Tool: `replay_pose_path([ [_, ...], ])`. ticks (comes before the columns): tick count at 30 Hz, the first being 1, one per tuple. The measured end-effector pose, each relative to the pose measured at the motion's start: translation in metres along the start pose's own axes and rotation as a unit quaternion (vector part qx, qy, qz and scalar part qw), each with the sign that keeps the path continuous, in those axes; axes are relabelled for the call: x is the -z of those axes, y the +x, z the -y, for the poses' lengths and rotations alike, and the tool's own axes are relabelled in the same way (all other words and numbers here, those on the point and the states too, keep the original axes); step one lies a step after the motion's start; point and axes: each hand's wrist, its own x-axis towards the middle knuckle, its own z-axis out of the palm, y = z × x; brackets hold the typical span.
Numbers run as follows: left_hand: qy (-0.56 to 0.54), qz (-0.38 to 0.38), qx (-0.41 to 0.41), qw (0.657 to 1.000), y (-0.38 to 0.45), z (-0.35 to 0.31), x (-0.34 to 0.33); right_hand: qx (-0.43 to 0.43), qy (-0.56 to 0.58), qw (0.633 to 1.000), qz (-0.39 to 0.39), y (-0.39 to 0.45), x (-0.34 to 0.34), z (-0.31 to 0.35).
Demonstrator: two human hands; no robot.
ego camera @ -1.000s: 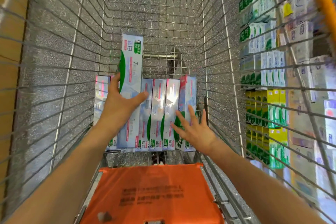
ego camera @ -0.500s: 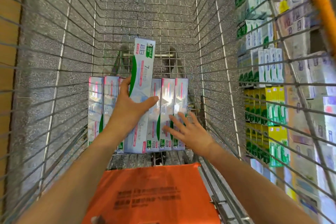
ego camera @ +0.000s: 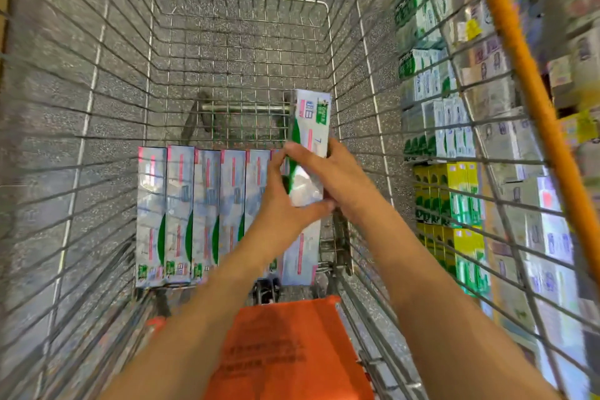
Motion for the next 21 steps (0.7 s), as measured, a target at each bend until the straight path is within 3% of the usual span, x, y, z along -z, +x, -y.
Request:
replay_pose_path([
  [4,-0.010,0.101,0.017,0.995,0.004,0.010,-0.012,0.052,-0.167,0.983,-0.049,-0.003,0.017,0.000],
  [7,0.001,0.126,0.014,0.992,0.006,0.016,0.000,0.039,-0.182,0.982,-0.033,-0.011,0.032,0.004],
  [10,-0.110,0.002,0.052,0.993,0.012,0.018,0.030,0.045,-0.252,0.965,0.047,-0.022,0.033,0.019],
  [12,-0.239,-0.122,0.093,0.959,0.016,0.026,0.060,0.056,-0.268,0.956,0.108,-0.028,0.021,0.025],
  [14,-0.278,-0.180,0.108,0.937,0.018,0.035,0.087,0.078,-0.309,0.936,0.152,-0.034,0.002,0.026],
  [16,-0.257,-0.178,0.116,0.943,0.018,0.039,0.104,0.157,-0.435,0.867,0.189,-0.039,-0.015,0.018],
  [19,-0.222,-0.184,0.111,0.951,0.015,0.035,0.107,0.238,-0.671,0.673,0.200,-0.037,-0.020,-0.007],
  [21,-0.217,-0.185,0.114,0.952,0.013,0.035,0.103,0.227,-0.746,0.599,0.181,-0.033,-0.013,-0.028],
])
